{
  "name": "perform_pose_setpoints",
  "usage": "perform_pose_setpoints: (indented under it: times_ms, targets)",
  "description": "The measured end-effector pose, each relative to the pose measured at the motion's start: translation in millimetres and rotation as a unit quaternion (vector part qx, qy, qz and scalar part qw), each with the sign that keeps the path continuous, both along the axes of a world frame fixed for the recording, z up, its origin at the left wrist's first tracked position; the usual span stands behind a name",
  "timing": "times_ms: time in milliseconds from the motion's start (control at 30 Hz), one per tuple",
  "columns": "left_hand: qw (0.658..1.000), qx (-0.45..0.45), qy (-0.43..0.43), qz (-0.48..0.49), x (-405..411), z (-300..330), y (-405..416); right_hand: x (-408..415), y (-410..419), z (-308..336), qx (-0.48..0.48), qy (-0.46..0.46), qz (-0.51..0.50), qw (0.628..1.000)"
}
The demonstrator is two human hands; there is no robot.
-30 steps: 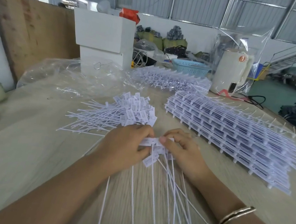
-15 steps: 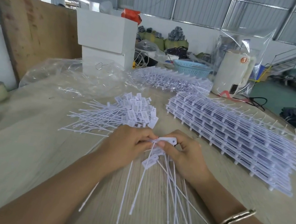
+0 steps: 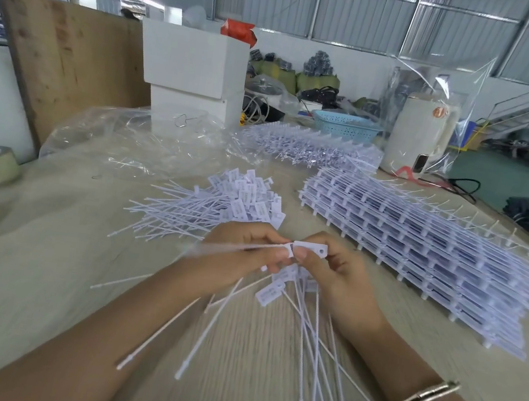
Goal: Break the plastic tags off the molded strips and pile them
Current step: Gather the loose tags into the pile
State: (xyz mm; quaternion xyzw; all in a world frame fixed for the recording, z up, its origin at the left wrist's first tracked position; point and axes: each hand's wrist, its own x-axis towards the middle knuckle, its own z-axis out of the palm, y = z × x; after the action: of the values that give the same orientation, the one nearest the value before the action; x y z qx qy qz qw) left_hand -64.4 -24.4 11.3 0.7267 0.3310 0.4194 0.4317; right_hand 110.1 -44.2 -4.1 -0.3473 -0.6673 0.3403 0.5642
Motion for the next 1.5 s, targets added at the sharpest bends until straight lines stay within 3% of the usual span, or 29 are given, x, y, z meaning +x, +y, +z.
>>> perform_pose_setpoints:
  times_ms: [100, 267, 333, 400, 500, 567, 700, 867, 1067, 1200, 1400, 1500]
  targets:
    - [0.999, 0.009, -0.010, -0.036, 1.2, 1.4, -2.2, -0.3, -1.0, 0.2, -0.015, 0.063, 0.063, 0.996]
    - [0.983, -0.084, -0.149, -0.062, -9.2, 0.2, 5.6, 16.0, 4.7, 0.9, -0.116, 0.161, 0.051, 0.979]
    - [0.993, -0.035, -0.109, -0.006, -12.6, -1.9, 9.2, 19.3, 5.8, -2.2, -0.126, 0.047, 0.008, 0.991]
    - [0.996, 0.057, -0.020, 0.067, -12.0, -5.6, 10.3, 13.9, 7.5, -5.8, -0.077, -0.138, -0.073, 0.985]
    - [0.963, 0.200, 0.144, 0.112, -6.2, -10.5, 7.6, 2.9, 9.8, -6.9, -0.028, -0.345, -0.168, 0.923]
    - [0.936, 0.254, 0.219, 0.111, -2.4, -11.3, 5.0, 2.6, 9.5, -8.2, -0.033, -0.389, -0.187, 0.902]
    - [0.914, 0.260, 0.283, 0.133, 3.6, -13.3, 2.2, 1.9, 6.2, -4.7, -0.029, -0.222, -0.161, 0.961]
    - [0.916, 0.278, 0.274, 0.092, 10.8, -11.6, -3.7, -4.4, 0.9, -5.5, 0.002, -0.327, -0.150, 0.933]
    - [0.929, 0.262, 0.242, 0.095, -1.8, -4.9, -4.2, 0.7, 5.6, -5.9, -0.007, -0.232, -0.143, 0.962]
    - [0.892, 0.306, 0.312, 0.113, -4.1, -5.2, -3.1, 1.9, 4.1, -4.5, -0.044, -0.182, -0.129, 0.974]
    - [0.901, 0.305, 0.287, 0.115, -2.9, -5.5, -2.6, 0.1, 3.8, -3.0, -0.005, -0.190, -0.037, 0.981]
    - [0.910, 0.289, 0.275, 0.117, -3.8, -9.2, -0.5, 1.9, 5.9, -3.2, 0.016, -0.194, -0.045, 0.980]
